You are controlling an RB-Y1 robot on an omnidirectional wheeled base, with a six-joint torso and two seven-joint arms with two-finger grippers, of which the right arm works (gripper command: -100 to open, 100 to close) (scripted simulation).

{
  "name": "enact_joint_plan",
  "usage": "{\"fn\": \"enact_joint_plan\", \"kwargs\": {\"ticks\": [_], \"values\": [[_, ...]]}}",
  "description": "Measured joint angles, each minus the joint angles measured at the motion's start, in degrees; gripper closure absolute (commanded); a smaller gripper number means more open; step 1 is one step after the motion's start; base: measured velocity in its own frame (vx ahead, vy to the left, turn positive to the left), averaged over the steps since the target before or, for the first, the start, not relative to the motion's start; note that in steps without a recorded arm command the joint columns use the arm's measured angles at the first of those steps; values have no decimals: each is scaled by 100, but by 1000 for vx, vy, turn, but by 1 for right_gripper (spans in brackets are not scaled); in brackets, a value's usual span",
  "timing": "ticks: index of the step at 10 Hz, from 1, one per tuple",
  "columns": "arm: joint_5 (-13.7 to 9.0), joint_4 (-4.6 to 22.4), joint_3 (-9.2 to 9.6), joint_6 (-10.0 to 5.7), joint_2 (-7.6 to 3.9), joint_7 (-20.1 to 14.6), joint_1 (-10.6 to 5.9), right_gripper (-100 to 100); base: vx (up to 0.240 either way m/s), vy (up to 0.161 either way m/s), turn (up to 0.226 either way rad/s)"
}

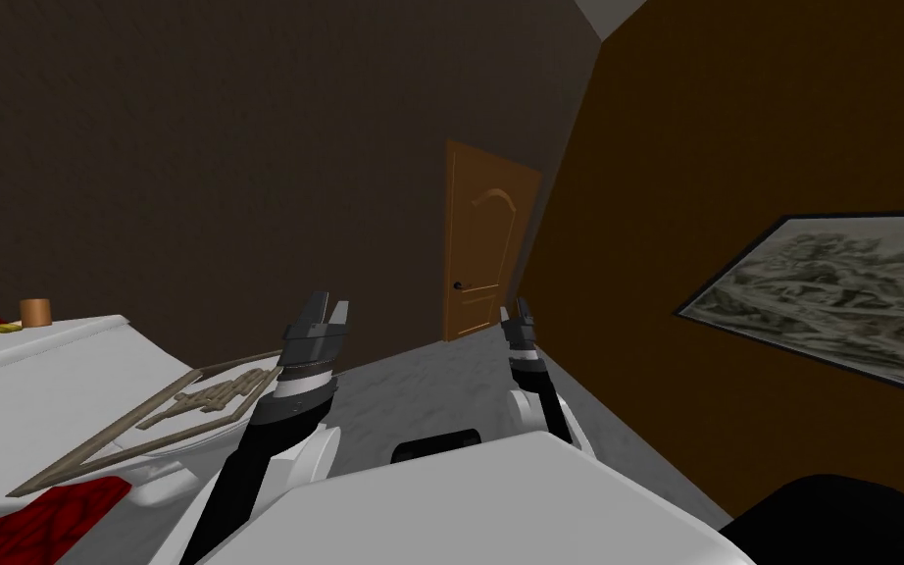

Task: Pull the door open

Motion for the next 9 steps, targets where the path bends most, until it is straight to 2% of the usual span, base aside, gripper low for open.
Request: {"fn": "enact_joint_plan", "kwargs": {"ticks": [2,4,7,8,9], "values": [[-64,317,-77,-30,-111,3,-183,-100,75,-33,52],[-79,578,-89,-71,-138,26,-309,-100,59,-25,60],[-156,1116,-150,-142,-270,56,-586,-100,82,-34,71],[-163,1259,-147,-194,-281,67,-615,-100,51,-42,47],[-174,1437,-157,-216,-298,87,-712,-100,80,-53,103]]}}
